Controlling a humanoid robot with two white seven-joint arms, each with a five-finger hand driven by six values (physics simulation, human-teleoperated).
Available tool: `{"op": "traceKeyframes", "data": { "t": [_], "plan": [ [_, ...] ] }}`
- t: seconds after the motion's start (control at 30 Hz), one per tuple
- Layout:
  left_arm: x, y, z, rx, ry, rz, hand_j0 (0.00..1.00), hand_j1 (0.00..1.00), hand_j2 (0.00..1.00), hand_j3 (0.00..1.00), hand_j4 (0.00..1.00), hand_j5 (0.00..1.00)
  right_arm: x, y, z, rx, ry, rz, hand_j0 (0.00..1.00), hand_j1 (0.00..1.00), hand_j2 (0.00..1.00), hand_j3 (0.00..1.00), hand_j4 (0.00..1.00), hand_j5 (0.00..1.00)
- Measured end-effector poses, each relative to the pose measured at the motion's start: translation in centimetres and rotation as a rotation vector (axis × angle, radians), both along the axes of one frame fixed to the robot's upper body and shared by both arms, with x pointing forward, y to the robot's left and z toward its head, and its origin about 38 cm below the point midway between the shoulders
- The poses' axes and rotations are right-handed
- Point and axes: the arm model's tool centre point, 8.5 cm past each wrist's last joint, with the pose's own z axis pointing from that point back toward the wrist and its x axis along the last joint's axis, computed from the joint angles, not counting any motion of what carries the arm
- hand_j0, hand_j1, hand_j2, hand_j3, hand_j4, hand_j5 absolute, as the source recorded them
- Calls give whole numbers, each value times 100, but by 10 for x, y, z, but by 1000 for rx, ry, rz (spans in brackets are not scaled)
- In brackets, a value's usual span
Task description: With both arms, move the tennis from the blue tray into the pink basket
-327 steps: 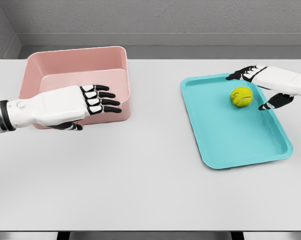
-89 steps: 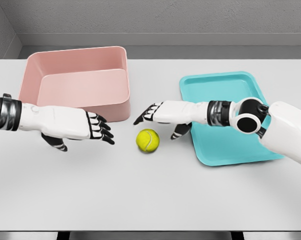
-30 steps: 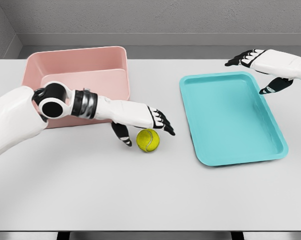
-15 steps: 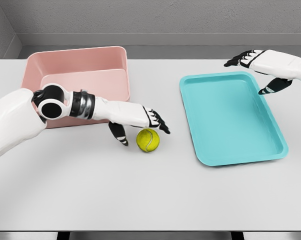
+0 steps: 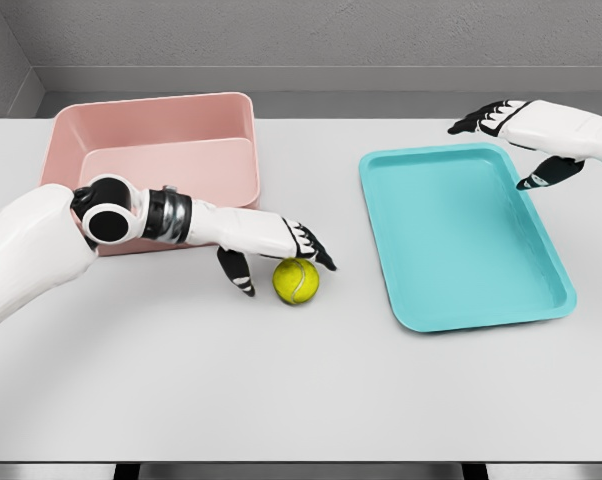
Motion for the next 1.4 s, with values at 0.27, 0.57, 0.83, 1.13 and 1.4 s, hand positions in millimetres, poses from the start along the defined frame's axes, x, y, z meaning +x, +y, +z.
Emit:
{"op": "traceKeyframes", "data": {
  "t": [0.27,0.57,0.83,1.13,1.4],
  "plan": [
    [0,0,-1,2,2,2,100,100,100,100,100,100,0,0,0,0,1,2,100,100,100,100,100,100],
    [3,-2,-4,2,10,11,100,100,100,100,100,100,0,0,0,-1,1,1,100,100,100,100,100,100],
    [1,-2,-10,0,24,13,86,86,86,86,86,86,0,-1,0,-1,1,-1,100,100,100,100,100,100],
    [0,-1,-11,-2,27,15,50,50,50,50,50,50,0,0,0,-1,1,0,100,100,100,100,100,100],
    [-1,2,-14,-5,40,23,45,45,45,45,45,45,0,0,0,-1,1,1,100,100,100,100,100,100]
  ]
}}
